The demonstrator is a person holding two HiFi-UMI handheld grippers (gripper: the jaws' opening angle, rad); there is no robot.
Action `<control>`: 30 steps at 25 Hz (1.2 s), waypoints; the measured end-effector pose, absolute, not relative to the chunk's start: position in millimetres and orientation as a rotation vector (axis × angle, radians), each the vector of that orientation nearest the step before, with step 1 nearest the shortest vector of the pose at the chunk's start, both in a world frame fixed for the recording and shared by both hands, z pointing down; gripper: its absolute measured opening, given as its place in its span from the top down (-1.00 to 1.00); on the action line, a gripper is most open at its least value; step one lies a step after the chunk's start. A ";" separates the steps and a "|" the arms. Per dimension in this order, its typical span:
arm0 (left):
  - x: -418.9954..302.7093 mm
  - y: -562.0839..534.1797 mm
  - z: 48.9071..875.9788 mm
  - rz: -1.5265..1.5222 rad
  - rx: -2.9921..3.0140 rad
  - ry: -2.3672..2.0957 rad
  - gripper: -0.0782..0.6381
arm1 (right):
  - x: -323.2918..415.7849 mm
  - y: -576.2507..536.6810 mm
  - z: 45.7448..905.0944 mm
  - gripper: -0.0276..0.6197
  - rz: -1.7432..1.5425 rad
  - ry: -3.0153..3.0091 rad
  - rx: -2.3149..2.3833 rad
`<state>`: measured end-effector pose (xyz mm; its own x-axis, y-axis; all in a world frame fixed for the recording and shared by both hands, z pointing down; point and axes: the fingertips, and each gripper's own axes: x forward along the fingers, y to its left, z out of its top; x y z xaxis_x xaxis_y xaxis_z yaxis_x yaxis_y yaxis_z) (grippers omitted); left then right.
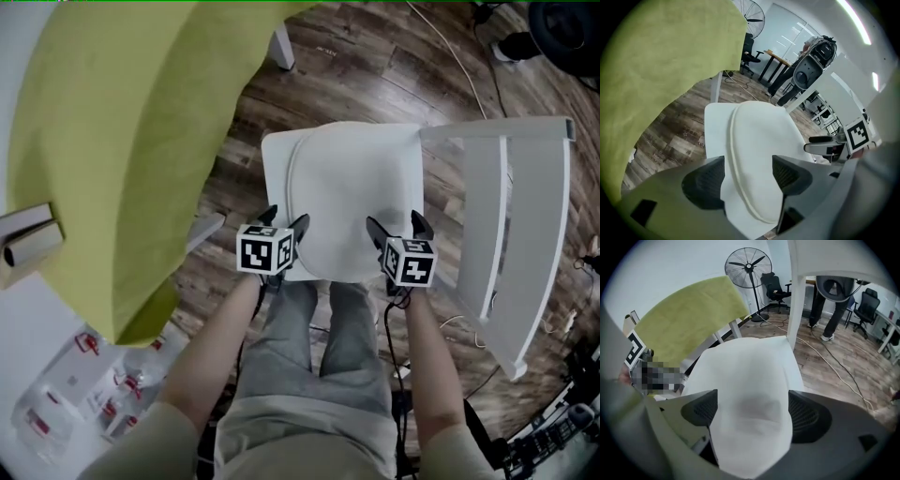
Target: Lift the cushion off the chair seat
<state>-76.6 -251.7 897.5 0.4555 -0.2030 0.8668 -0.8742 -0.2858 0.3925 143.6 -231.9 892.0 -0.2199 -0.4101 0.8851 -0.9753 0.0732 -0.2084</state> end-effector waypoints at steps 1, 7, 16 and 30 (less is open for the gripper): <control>-76.1 -252.5 902.7 0.897 1.758 -0.923 -0.08 | 146.9 -232.8 896.9 -0.50 1.124 -1.695 1.397; -69.6 -252.2 928.7 0.945 1.750 -0.919 -0.09 | 160.0 -239.2 921.0 -0.56 1.196 -1.616 1.430; -74.9 -249.2 948.3 0.947 1.655 -1.005 -0.17 | 159.6 -234.2 935.9 -0.56 1.206 -1.515 1.450; -54.6 -247.6 928.9 0.944 1.698 -0.972 0.48 | 173.7 -228.8 914.1 0.76 1.192 -1.493 1.442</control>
<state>-54.6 -247.6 928.9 0.3907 -0.1898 0.9007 -0.9060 -0.2526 0.3397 173.7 -228.8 914.1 -0.1042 -0.3125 0.9442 -0.9900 -0.0582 -0.1286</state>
